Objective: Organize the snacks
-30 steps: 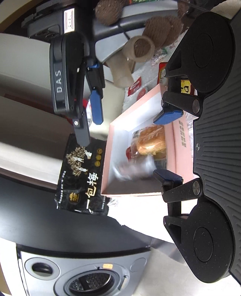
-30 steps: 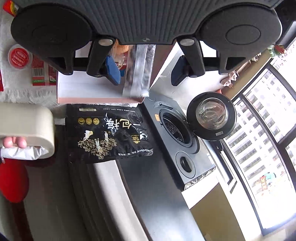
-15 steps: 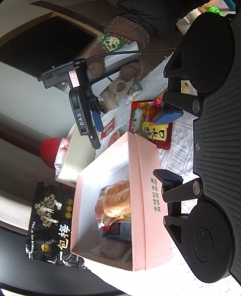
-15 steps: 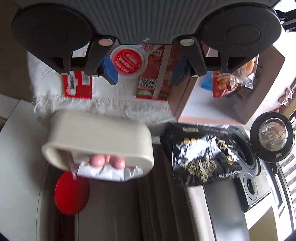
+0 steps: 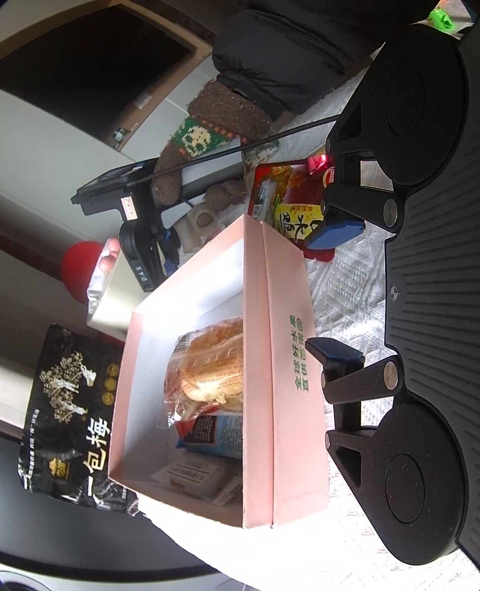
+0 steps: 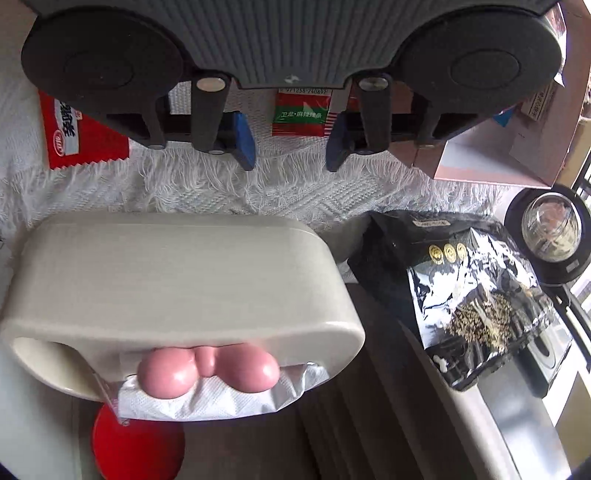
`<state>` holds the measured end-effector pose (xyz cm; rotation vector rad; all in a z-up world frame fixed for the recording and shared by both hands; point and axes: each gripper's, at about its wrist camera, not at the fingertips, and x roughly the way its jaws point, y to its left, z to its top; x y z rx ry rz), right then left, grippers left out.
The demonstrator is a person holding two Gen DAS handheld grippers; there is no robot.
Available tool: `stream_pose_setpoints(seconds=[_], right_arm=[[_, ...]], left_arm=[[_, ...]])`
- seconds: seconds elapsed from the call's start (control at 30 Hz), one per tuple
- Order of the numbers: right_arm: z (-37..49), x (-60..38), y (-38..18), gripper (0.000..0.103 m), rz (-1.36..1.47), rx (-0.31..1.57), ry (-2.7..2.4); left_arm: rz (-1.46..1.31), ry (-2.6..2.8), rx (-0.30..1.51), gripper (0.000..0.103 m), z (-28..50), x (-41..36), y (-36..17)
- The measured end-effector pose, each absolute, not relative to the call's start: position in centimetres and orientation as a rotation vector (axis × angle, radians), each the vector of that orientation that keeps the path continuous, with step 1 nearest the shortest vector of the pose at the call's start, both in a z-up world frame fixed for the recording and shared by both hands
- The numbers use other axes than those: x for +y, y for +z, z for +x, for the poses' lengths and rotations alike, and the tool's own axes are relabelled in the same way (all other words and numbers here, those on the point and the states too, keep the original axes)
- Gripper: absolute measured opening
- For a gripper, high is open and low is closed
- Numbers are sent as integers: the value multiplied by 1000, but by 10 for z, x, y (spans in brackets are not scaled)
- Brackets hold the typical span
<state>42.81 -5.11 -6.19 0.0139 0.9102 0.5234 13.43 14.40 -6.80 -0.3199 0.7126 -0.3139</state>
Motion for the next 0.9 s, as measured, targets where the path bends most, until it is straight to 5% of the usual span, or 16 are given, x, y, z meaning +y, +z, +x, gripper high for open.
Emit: stream_pose_setpoints(seconds=[0.6, 0.67, 0.77, 0.9], right_arm=[[300, -89, -43, 18, -201, 919, 784], [298, -85, -40, 25, -215, 857, 743], [309, -74, -44, 53, -207, 825, 678], [332, -59, -57, 61, -165, 862, 661]], left_arm=[[-385, -259, 693, 54, 146, 150, -65], [-383, -200, 674, 54, 145, 156, -63], [-382, -168, 655, 54, 140, 163, -58], [-360, -172, 655, 54, 132, 166, -55]])
